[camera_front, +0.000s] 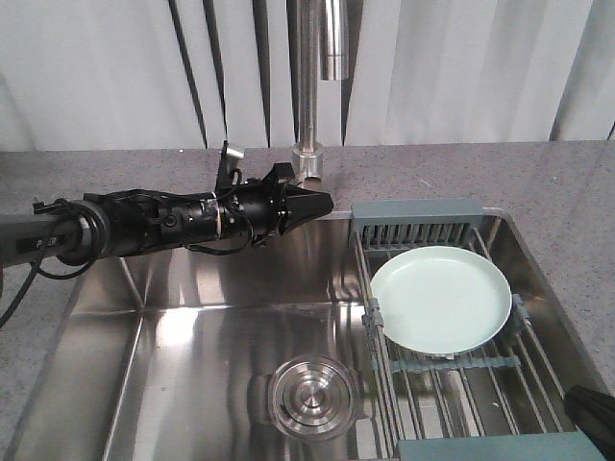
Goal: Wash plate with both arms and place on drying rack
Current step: 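Reach the left gripper toward the faucet handle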
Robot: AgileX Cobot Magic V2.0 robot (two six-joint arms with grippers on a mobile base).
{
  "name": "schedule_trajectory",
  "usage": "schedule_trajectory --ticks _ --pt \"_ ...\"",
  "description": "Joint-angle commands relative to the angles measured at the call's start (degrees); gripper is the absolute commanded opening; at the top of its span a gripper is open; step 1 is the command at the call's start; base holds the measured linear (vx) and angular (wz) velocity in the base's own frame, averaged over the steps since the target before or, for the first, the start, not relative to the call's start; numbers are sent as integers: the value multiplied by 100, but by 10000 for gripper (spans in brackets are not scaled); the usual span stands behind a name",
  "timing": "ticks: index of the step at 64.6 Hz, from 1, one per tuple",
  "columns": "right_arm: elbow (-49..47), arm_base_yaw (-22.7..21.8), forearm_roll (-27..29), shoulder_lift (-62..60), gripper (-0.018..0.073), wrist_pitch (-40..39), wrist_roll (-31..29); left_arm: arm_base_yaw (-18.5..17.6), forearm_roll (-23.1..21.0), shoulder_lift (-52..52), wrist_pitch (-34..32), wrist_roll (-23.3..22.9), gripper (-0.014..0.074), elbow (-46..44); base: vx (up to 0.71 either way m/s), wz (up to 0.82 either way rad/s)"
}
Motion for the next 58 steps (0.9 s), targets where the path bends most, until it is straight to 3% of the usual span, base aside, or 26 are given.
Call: schedule_trajectory --ticks 1,40,58 --pt "-158 5 101 42 -8 -373 -39 -49 -490 -252 -129 -45 -6 -274 0 0" --pt "-158 5 101 42 -8 -373 -39 -36 -894 158 233 -45 -6 -1386 0 0" --pt "-158 5 101 42 -8 -373 -39 -36 -730 149 -1172 -45 -6 -1404 0 0"
